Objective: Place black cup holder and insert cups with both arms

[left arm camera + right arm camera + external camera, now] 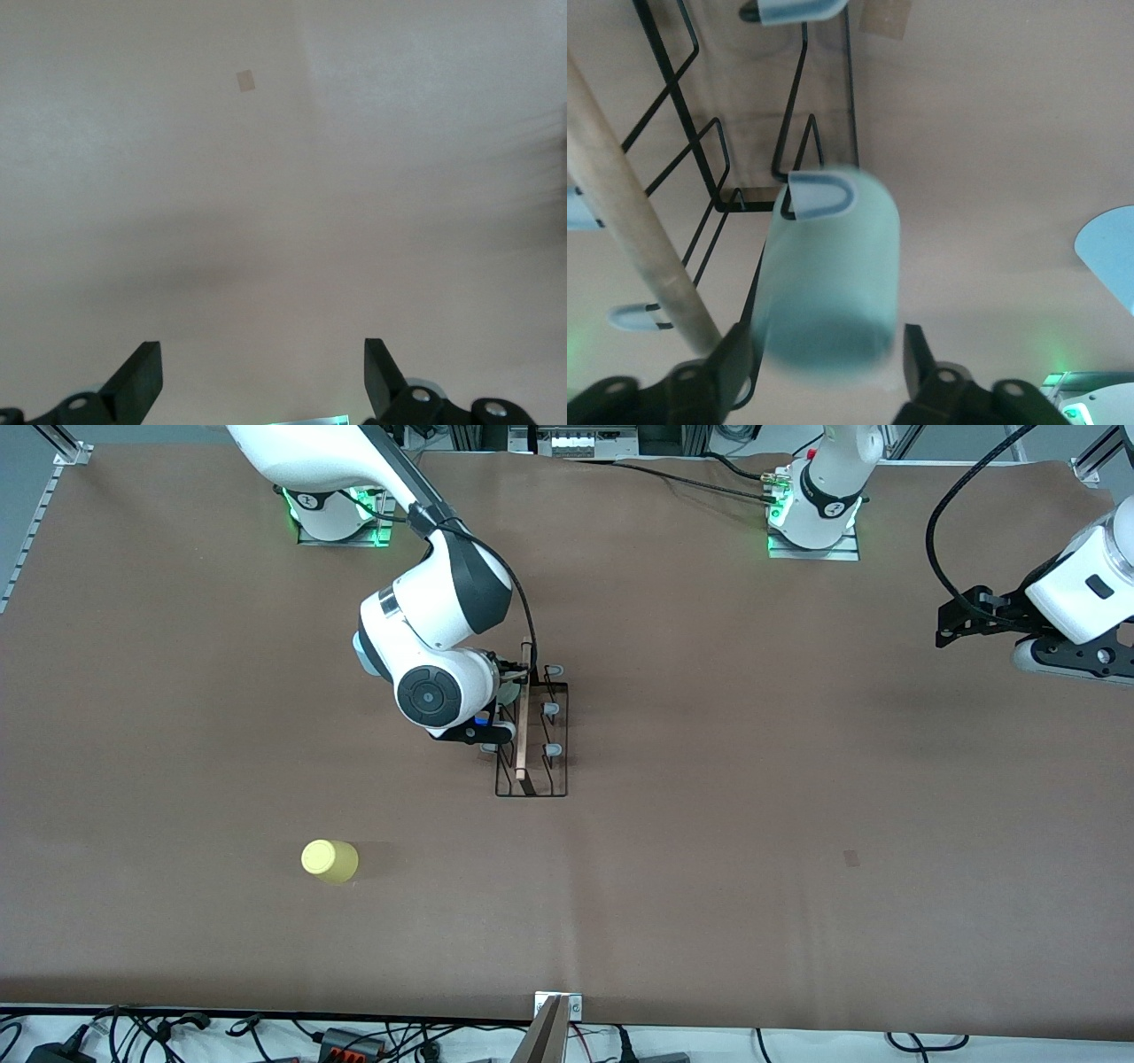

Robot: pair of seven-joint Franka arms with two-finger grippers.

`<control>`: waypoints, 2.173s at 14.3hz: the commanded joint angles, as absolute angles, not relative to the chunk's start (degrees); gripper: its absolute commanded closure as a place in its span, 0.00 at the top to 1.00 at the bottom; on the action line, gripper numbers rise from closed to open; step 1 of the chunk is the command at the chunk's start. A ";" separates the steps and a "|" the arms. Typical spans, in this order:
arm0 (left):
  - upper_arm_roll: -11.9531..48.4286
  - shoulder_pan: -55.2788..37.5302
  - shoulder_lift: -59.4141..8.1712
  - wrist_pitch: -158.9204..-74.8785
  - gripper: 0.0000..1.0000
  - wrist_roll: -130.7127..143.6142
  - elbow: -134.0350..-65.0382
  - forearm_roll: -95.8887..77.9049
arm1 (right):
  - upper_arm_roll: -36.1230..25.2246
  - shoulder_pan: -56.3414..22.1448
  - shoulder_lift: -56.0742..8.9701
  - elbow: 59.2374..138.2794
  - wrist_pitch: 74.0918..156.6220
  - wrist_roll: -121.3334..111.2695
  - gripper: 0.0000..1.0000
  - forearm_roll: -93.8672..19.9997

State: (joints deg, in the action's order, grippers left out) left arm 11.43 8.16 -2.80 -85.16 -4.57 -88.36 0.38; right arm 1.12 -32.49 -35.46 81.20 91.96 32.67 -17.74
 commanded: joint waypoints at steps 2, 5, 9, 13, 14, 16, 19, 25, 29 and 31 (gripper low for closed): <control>11.51 8.70 -2.29 -84.55 1.00 -4.13 -88.59 -0.70 | -0.35 -31.38 -32.80 80.86 91.85 33.05 1.00 -18.02; 11.34 8.70 -2.37 -84.55 1.00 -4.13 -88.59 -0.70 | -6.21 -30.76 -30.67 78.94 92.81 34.54 1.00 -16.19; 11.34 8.70 -2.46 -84.55 1.00 -4.04 -88.51 -0.70 | -13.27 -28.23 -36.64 74.09 104.89 33.23 1.00 -11.69; 11.34 8.70 -2.46 -84.55 1.00 -4.13 -88.51 -0.70 | -13.71 -23.30 -41.21 73.74 120.47 22.62 1.00 -9.16; 11.34 8.70 -2.46 -84.55 1.00 -4.13 -88.51 -0.70 | -13.62 -21.46 -42.18 73.83 121.98 18.76 1.00 -7.57; 11.34 8.70 -2.46 -84.55 1.00 -4.22 -88.51 -0.79 | -13.54 -19.78 -44.11 74.09 122.17 13.38 1.00 -7.82; 11.34 8.70 -2.46 -84.55 1.00 -4.22 -88.51 -0.79 | -13.54 -19.60 -45.61 74.09 122.43 10.64 1.00 -7.03; 11.34 8.70 -2.46 -84.55 1.00 -4.13 -88.51 -0.79 | -13.54 -18.99 -48.34 74.00 127.25 8.71 1.00 -7.12; 11.34 8.70 -2.55 -84.55 1.00 -4.13 -88.51 -0.79 | -13.54 -18.72 -49.65 74.09 128.76 8.17 1.00 -7.29; 11.34 8.70 -2.55 -84.55 1.00 -4.13 -88.51 -0.88 | -13.54 -18.72 -50.45 74.09 128.85 8.17 1.00 -7.29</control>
State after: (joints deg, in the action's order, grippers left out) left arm 11.31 8.37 -2.80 -85.13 -4.53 -88.49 0.24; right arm -13.69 -19.10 -48.88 75.70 128.43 8.93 -7.79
